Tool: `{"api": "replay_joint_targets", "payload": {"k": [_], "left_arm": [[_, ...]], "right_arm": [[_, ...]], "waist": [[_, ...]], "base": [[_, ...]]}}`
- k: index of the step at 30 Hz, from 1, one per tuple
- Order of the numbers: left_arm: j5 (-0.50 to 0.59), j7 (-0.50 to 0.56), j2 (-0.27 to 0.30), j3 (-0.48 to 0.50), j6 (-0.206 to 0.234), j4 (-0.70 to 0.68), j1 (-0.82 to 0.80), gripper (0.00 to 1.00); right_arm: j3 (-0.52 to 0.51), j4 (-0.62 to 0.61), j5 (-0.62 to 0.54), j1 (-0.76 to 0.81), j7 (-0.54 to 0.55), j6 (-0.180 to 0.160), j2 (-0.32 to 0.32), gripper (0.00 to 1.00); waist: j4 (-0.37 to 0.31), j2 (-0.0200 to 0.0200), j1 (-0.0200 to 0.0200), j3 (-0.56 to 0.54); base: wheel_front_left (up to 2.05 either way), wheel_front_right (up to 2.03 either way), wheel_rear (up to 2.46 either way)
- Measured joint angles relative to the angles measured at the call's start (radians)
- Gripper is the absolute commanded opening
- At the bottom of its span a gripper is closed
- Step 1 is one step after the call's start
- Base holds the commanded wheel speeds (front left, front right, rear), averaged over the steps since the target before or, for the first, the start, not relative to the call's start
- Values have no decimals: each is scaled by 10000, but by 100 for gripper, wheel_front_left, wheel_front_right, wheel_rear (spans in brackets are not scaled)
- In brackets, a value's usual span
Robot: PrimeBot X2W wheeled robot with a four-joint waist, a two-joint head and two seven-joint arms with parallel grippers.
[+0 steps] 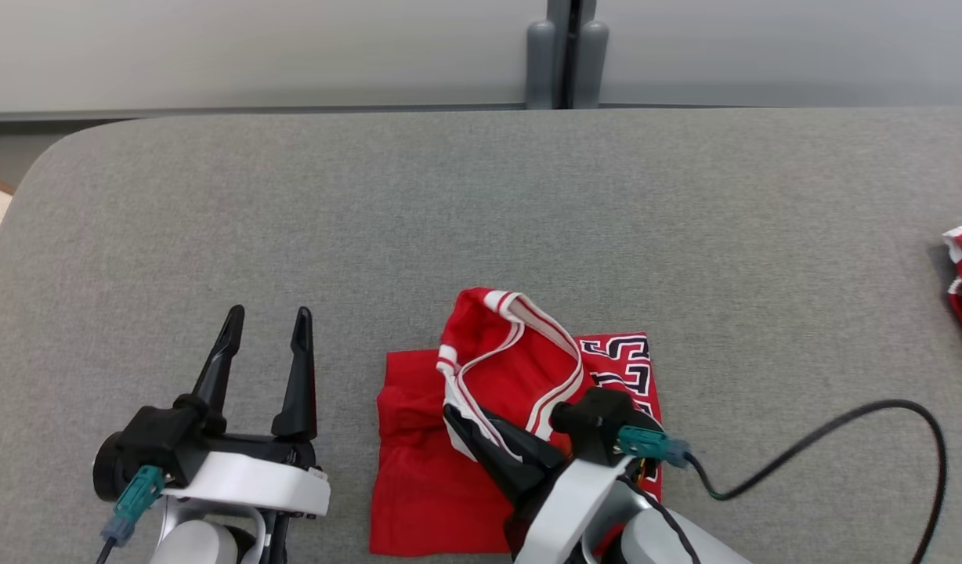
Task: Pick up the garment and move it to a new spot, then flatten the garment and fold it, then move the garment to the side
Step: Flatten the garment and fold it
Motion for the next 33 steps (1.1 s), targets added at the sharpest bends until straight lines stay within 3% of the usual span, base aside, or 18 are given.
{"api": "replay_joint_targets", "payload": {"k": [4,5,6,7,15,18,24,33], "left_arm": [[6,-13,-151,-90,-127,207,-273,100],[6,-17,-165,-75,-136,257,-296,100],[15,-23,-173,-65,-176,318,-315,100],[19,-25,-182,-52,-188,362,-346,100],[146,-27,-163,236,-337,512,-461,100],[242,-29,-157,309,-362,539,-452,100],[357,-40,-109,502,-391,541,-325,100],[430,-42,146,894,-347,583,225,100]], "right_arm": [[639,1223,470,-518,-305,0,199,0],[767,1442,552,-609,-428,0,238,31],[863,1615,617,-719,-577,0,274,81],[1003,1766,708,-855,-688,0,280,100],[1636,1346,736,-1793,-2075,0,278,100],[1239,784,591,-1823,-2322,2,42,100],[-1187,-155,-54,-1109,-2428,0,-813,100],[-5315,-738,-1208,1418,-2234,0,-1770,100]], "waist": [[237,0,0,214],[272,0,0,271],[301,0,0,324],[322,0,0,373],[139,-1,0,442],[30,0,0,364],[-202,0,0,180],[-484,0,0,-267]], "base": [[0,0,0],[0,0,0],[0,0,0],[0,0,0],[0,0,0],[0,0,0],[0,0,0],[0,0,0]]}}
